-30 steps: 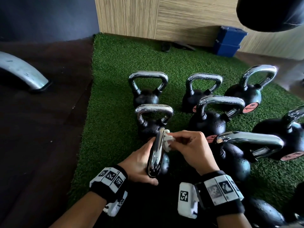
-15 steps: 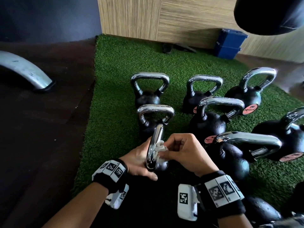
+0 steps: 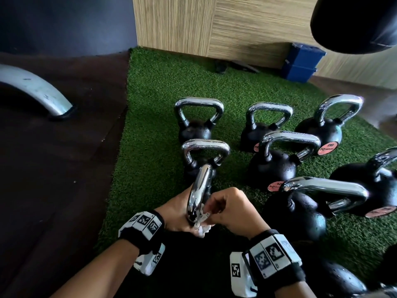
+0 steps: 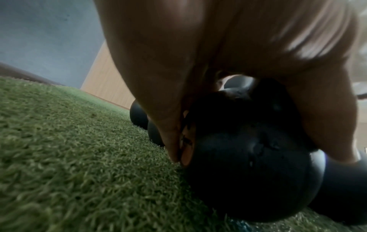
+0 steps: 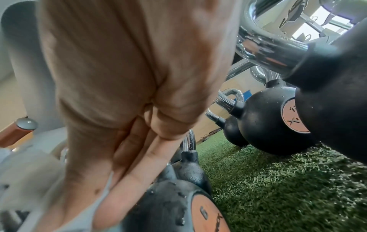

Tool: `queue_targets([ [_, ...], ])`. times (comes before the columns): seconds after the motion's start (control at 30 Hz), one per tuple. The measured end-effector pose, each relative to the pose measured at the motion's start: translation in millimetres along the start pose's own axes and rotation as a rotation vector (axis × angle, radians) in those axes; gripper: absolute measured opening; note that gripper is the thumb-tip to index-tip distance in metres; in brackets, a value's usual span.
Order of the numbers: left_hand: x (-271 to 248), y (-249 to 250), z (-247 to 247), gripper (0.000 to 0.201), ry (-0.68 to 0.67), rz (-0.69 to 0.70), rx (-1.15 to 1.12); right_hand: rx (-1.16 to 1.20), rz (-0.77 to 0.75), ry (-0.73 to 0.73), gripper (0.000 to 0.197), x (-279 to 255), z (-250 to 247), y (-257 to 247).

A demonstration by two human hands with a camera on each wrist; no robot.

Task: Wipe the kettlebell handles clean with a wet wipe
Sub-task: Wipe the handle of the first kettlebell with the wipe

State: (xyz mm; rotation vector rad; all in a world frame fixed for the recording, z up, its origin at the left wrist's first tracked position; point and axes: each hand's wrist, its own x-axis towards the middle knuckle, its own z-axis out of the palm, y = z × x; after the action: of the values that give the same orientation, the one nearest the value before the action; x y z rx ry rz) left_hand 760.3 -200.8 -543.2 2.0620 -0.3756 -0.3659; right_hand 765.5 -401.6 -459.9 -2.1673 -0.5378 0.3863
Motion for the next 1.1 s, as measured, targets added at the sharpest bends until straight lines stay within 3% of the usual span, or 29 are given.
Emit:
queue_targets([
  [0.17, -1, -2, 0, 0.105, 0.016, 0.065, -0.080, -0.027, -0.054, -0.030, 0.021, 0, -1, 3],
  [0.3, -1, 2, -2, 0.110, -0.008, 0.096, -0.068, -0.007, -0.091, -0.119, 0.013, 4, -3, 0],
  [0.43, -1, 7, -2, 0.114, -0.008, 0.139, -0.014, 0.184, -0.094, -0.165, 0.019, 2, -2, 3],
  [0.6, -1, 12, 0, 0.128, -0.036, 0.134, -0.005, 0.220, -0.089, -0.225, 0.019, 7, -2, 9],
  [0.8, -3, 16, 1, 0.151, -0.031, 0.088, 0.092, 0.555, 0.009, -0.283, 0.018, 5, 0, 20],
  [0.87, -2, 16, 3, 0.150, -0.030, 0.113, 0.133, 0.722, 0.050, -0.233, 0.022, 3, 4, 22],
  [0.97, 2, 19, 2, 0.131, -0.023, 0.201, 0.233, 0.924, 0.068, -0.122, 0.027, 3, 11, 20],
  [1.03, 3, 19, 1, 0.116, -0.015, 0.242, 0.278, 0.965, 0.078, -0.079, 0.029, 3, 14, 18],
  [1.1, 2, 18, 1, 0.118, -0.002, 0.249, 0.229, 0.971, 0.097, -0.070, 0.029, 3, 14, 15],
])
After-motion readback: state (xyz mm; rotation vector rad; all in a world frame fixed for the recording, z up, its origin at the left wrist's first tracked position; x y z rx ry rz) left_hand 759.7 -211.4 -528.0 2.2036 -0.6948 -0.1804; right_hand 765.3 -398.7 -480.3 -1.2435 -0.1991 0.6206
